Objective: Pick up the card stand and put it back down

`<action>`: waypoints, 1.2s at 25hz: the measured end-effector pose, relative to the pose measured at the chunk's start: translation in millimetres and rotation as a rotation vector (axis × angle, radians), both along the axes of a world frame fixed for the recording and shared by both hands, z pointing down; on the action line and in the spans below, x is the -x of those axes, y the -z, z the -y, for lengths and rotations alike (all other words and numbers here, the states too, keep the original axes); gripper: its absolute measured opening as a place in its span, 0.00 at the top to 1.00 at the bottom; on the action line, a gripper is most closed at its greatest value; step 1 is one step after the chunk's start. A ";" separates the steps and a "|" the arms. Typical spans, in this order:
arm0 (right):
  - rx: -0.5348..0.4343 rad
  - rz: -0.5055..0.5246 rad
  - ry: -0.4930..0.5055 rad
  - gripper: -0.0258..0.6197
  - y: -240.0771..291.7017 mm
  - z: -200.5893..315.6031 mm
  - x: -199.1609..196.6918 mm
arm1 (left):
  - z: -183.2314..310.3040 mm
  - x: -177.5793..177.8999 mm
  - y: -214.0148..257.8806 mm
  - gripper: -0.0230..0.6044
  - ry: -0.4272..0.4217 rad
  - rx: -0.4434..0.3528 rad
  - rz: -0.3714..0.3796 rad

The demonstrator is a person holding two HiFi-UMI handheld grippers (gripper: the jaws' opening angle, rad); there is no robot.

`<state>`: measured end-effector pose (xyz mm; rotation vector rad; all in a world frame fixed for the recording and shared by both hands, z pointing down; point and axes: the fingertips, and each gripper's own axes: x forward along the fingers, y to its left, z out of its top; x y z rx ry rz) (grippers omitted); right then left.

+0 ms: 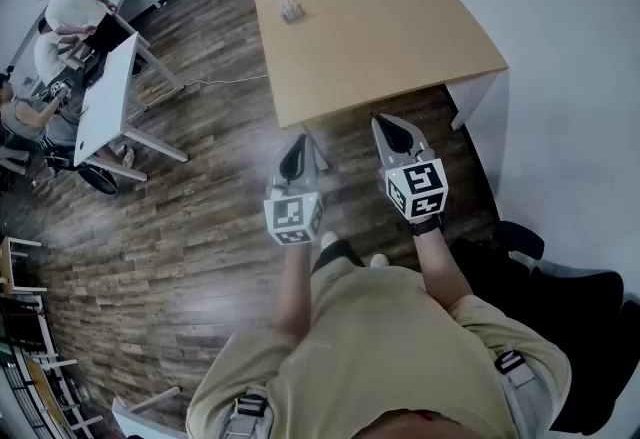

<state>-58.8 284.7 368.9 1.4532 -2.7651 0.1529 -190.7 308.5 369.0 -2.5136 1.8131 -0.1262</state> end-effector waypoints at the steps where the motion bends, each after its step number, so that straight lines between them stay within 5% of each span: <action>1: 0.001 0.001 -0.001 0.96 -4.5 4.6 -0.9 | 6.1 -1.0 -2.9 0.96 -0.001 0.001 -0.005; 8: 0.047 -0.022 -0.006 0.96 -36.1 57.2 6.0 | 74.1 5.2 -24.8 0.96 0.012 0.008 -0.038; 16: 0.045 -0.029 -0.012 0.96 -20.8 175.1 25.2 | 203.4 13.0 -12.7 0.96 -0.034 -0.023 -0.116; 24: 0.067 -0.084 0.090 0.96 -13.2 279.9 106.3 | 295.6 83.0 2.2 0.96 0.021 -0.030 -0.158; 30: 0.155 -0.132 0.211 0.96 -61.8 312.2 165.9 | 336.2 136.0 -57.2 0.96 0.073 0.103 -0.163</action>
